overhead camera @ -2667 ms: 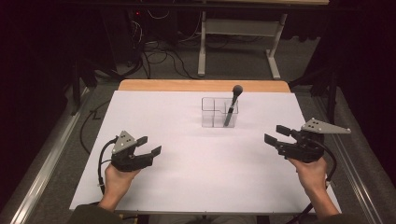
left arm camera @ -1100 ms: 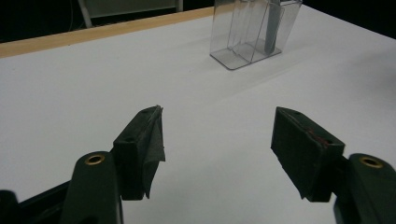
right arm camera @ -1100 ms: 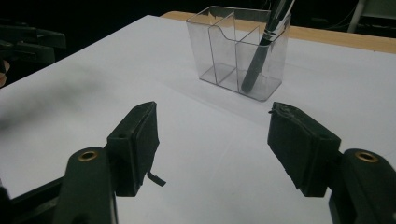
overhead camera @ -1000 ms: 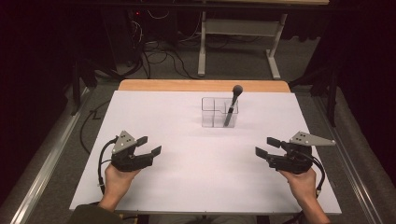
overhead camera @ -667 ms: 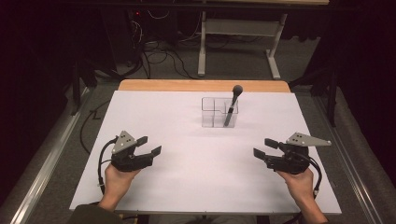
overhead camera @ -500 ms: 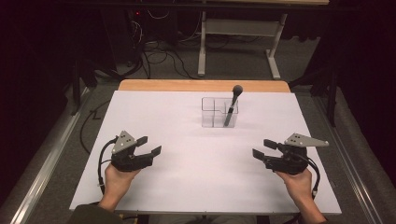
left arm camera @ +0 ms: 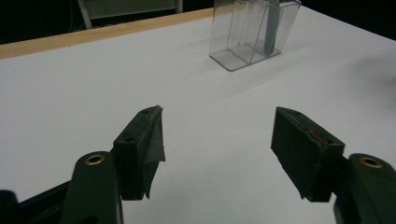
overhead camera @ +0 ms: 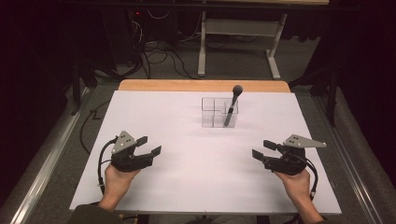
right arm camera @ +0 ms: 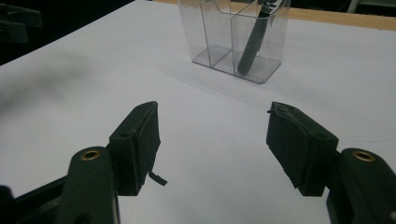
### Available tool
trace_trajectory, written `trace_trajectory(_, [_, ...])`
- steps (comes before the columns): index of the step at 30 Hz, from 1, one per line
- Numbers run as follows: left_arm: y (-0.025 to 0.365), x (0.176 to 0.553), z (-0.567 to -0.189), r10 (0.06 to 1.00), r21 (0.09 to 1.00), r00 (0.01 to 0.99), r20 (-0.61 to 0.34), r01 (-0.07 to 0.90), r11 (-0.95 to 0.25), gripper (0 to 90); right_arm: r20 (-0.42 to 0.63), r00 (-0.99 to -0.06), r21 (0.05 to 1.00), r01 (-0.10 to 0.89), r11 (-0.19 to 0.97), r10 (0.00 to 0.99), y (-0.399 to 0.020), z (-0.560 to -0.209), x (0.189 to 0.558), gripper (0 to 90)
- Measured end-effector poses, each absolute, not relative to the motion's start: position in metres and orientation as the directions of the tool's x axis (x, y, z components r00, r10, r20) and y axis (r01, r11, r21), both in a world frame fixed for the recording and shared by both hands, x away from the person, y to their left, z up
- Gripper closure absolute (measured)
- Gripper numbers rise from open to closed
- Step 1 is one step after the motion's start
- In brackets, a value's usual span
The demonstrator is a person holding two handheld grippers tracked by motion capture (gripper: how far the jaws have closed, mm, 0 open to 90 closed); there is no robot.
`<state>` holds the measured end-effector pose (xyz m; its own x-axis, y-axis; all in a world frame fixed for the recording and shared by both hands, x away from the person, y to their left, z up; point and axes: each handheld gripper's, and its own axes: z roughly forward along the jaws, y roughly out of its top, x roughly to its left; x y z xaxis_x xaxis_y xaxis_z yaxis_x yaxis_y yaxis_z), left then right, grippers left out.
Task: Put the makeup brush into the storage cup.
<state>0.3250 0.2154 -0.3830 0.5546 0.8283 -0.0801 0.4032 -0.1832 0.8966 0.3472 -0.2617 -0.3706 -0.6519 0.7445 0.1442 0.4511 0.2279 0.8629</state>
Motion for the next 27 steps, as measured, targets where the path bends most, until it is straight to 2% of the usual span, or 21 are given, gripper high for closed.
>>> trace_trajectory(27, [0.215,0.324,-0.383,0.828,0.896,0.555,-0.078,0.403,-0.186,34.4,0.11,-0.613,0.868,0.443,0.225,0.782,-0.267,-0.381,0.348,37.6])
